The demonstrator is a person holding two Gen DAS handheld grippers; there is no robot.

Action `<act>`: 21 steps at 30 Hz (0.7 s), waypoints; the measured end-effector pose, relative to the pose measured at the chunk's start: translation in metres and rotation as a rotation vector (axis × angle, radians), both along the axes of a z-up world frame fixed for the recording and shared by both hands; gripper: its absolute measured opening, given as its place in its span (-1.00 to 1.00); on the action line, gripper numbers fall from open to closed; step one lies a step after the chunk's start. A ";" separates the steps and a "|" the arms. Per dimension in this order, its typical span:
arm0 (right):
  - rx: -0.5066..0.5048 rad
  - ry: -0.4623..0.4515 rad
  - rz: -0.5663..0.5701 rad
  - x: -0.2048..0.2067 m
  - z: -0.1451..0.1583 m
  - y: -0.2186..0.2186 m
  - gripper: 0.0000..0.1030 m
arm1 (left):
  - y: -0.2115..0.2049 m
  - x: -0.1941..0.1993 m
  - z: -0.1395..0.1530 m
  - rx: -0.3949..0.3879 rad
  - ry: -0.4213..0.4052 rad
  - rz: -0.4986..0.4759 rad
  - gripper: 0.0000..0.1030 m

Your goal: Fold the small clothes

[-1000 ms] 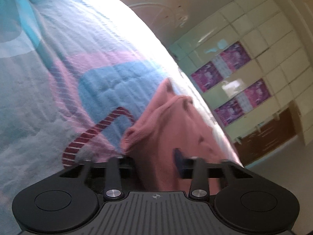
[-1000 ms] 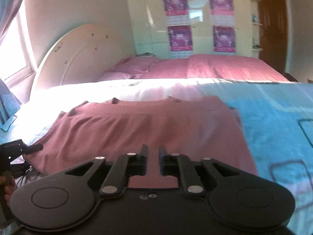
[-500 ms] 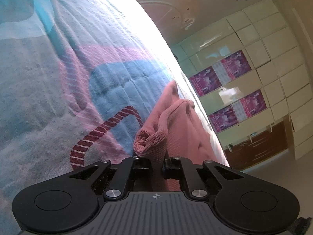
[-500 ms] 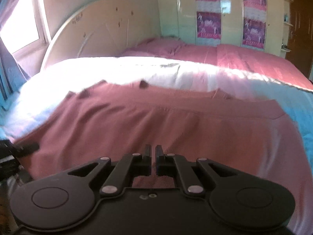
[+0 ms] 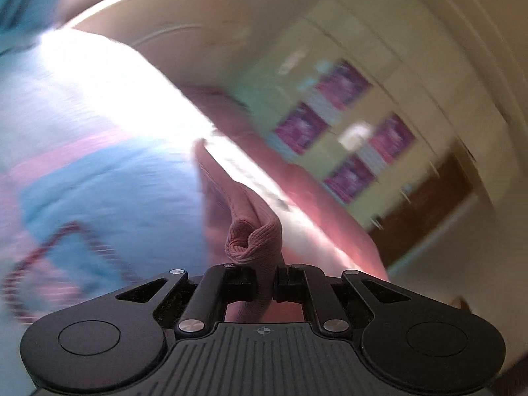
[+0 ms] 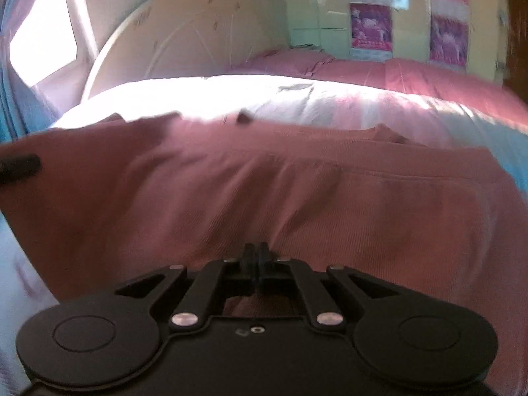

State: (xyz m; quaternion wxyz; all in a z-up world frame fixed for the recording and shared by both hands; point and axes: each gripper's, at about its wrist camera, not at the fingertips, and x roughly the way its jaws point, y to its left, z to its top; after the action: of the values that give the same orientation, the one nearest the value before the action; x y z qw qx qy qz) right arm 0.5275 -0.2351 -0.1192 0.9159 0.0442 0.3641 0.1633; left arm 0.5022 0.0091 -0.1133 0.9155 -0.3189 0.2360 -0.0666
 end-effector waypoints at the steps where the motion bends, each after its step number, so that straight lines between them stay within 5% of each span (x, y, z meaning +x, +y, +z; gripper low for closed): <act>1: 0.051 -0.020 -0.038 -0.004 0.007 -0.015 -0.81 | -0.018 0.003 0.011 0.024 -0.010 -0.030 -0.86; 9: 0.273 -0.094 -0.311 -0.041 0.053 -0.190 -0.80 | -0.195 0.020 0.044 0.103 -0.025 -0.311 -0.86; 12: 0.325 -0.064 -0.378 -0.053 0.050 -0.242 -0.57 | -0.264 0.027 0.015 0.158 0.079 -0.411 -0.81; 14: 0.348 -0.037 -0.405 -0.058 0.043 -0.266 -0.23 | -0.310 0.034 -0.015 0.271 0.250 -0.498 -0.45; 15: 0.361 -0.022 -0.419 -0.061 0.040 -0.275 -0.12 | -0.317 0.029 -0.020 0.278 0.283 -0.518 -0.45; 17: 0.387 -0.017 -0.408 -0.067 0.038 -0.284 -0.16 | -0.306 0.010 -0.004 0.234 0.193 -0.534 -0.45; 21: 0.417 -0.009 -0.290 -0.070 0.041 -0.271 -0.19 | -0.242 0.005 0.035 0.247 0.100 -0.395 -0.44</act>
State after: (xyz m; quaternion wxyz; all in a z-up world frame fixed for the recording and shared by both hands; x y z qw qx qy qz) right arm 0.4578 -0.5062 -0.0781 0.9024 0.2834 0.3083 0.1020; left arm 0.5077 -0.2328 -0.0784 0.9040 -0.1551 0.3451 -0.1991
